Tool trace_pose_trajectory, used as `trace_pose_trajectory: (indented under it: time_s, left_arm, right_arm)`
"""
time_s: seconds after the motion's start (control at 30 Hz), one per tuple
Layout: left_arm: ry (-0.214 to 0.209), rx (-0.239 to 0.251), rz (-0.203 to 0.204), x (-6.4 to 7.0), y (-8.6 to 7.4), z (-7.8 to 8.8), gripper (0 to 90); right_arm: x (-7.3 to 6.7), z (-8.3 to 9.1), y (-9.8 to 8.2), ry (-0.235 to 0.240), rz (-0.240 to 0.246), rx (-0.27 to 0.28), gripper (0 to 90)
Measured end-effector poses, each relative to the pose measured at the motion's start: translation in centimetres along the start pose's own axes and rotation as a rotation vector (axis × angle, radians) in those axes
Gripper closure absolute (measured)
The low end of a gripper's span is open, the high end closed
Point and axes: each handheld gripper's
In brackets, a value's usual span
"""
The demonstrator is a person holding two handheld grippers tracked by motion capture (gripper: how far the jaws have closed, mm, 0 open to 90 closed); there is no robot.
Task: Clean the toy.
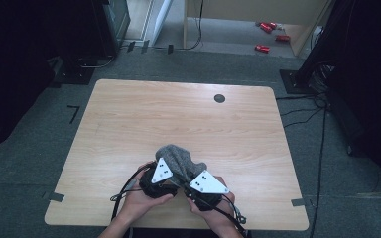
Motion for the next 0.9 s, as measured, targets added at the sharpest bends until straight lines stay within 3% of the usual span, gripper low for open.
trace_pose_trajectory:
  time_s: [0.1,0.2,0.4,0.47,0.57,0.63,0.77,0.83,0.9]
  left_arm:
    - [0.004,0.001,-0.011,0.1,0.0,0.1,35.0]
    - [-0.004,0.014,0.010,0.1,0.0,-0.1,34.9]
    - [-0.005,0.002,0.011,0.3,0.0,-0.3,34.9]
    - [0.002,0.005,0.010,0.3,0.0,-0.2,34.9]
    - [-0.003,0.015,0.021,0.1,0.0,-0.1,34.9]
    - [-0.012,0.025,0.032,0.0,0.1,0.0,34.9]
    - [-0.008,0.008,0.030,0.1,0.1,-0.3,34.9]
    - [-0.006,0.003,0.022,0.2,-0.1,-0.4,34.9]
    - [0.001,0.001,0.016,0.4,-0.1,-0.3,34.9]
  right_arm:
    - [1.5,0.1,-0.6,-0.011,-0.066,0.003,76.7]
    - [2.8,0.4,-1.0,-0.020,-0.141,-0.003,76.7]
    - [0.1,0.3,0.0,0.025,-0.030,-0.007,76.5]
    - [0.5,0.1,-0.2,0.022,-0.038,-0.001,76.6]
    - [2.1,0.4,-0.7,-0.027,-0.100,-0.009,76.8]
    - [2.8,0.6,-1.0,-0.030,-0.132,-0.014,76.8]
    - [1.1,0.7,-0.5,0.018,-0.046,-0.007,76.3]
    - [0.3,0.4,-0.2,0.058,-0.032,0.006,76.3]
    - [0.1,0.2,-0.2,0.059,-0.034,0.006,76.3]
Point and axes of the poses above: each handheld gripper's, and its own axes: z roughly backward along the jaws, y roughly out of its top, x roughly to its right, and after that the axes turned 13 degrees about z, right-handed
